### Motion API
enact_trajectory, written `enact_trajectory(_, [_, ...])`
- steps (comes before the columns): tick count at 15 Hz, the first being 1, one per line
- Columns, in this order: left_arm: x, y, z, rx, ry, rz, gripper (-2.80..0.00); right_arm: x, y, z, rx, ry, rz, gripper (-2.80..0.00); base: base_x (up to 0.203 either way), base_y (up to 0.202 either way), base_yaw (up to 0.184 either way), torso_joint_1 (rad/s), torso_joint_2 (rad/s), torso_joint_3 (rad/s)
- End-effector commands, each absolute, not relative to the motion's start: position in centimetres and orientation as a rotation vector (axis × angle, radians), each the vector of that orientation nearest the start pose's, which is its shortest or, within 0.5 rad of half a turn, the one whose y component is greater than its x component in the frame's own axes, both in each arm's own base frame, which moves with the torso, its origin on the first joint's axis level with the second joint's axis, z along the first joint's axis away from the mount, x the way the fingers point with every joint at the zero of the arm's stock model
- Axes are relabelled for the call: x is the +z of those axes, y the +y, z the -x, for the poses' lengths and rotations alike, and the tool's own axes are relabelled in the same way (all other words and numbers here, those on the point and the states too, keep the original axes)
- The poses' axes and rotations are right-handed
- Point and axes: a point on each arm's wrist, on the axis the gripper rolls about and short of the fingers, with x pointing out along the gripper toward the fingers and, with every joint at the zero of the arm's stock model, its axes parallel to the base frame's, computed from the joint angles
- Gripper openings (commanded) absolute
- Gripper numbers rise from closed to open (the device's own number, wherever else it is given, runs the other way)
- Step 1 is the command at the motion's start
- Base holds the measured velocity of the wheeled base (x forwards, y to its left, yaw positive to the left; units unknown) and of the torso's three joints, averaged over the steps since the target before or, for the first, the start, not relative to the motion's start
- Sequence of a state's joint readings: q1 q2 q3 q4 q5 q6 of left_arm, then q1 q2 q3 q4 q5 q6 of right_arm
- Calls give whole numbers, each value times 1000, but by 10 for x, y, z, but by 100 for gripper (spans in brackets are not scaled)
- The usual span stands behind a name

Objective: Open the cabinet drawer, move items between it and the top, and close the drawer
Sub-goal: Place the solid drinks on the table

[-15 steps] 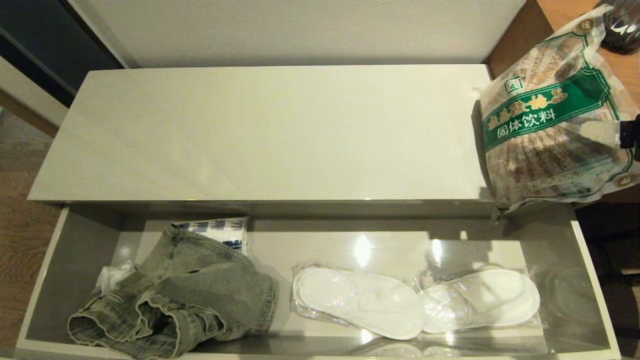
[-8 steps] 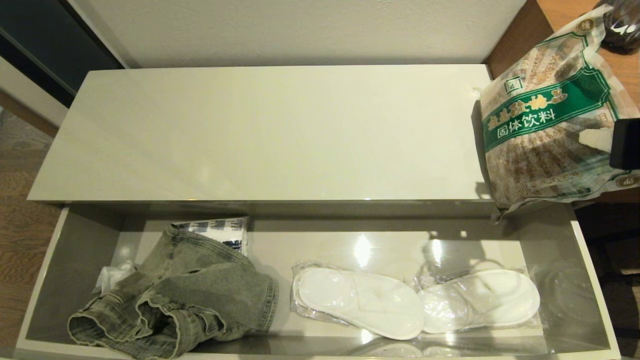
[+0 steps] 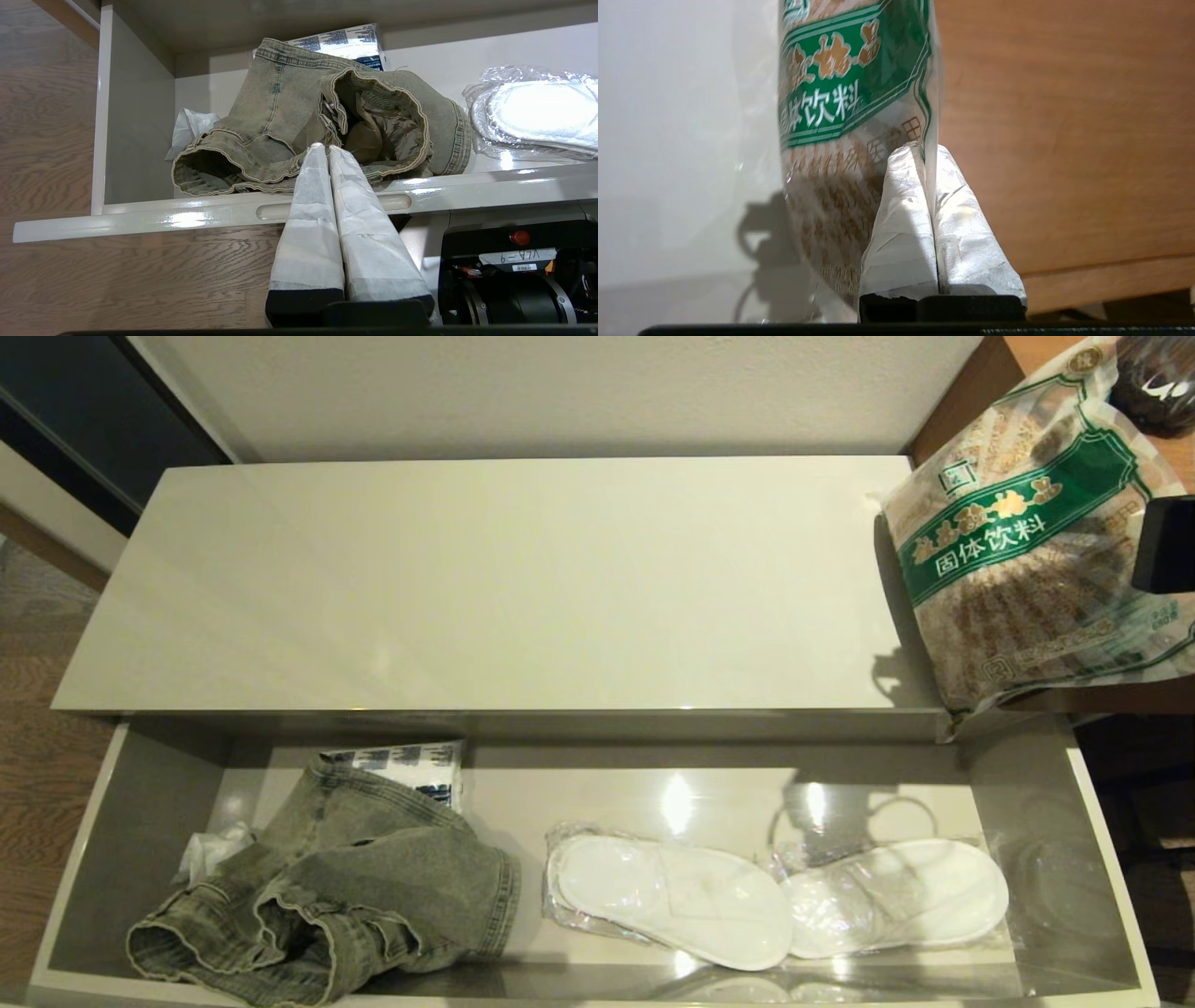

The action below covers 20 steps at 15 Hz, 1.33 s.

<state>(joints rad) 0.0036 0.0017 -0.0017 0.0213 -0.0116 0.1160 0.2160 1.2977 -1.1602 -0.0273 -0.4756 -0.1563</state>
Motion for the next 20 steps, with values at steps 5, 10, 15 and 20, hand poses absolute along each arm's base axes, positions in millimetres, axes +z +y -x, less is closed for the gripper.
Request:
enact_trajectory(5, [74, 0, 23, -9, 22, -127, -280, 337, 43, -252, -338, 29, 188, -280, 0, 0, 0, 0, 0, 0])
enact_trajectory(10, [74, 0, 23, -9, 22, -126, -280, 332, 37, -280, -388, 34, 203, -280, 0, 0, 0, 0, 0, 0])
enact_trajectory(15, [74, 0, 23, -8, 23, -127, -280, 342, 34, -261, -388, 1, 214, 0, 0, 0, 0, 0, 0, 0])
enact_trajectory(20, [74, 0, 23, -9, 22, -127, -280, 357, 28, -228, -377, 5, 240, 0, 0, 0, 0, 0, 0, 0])
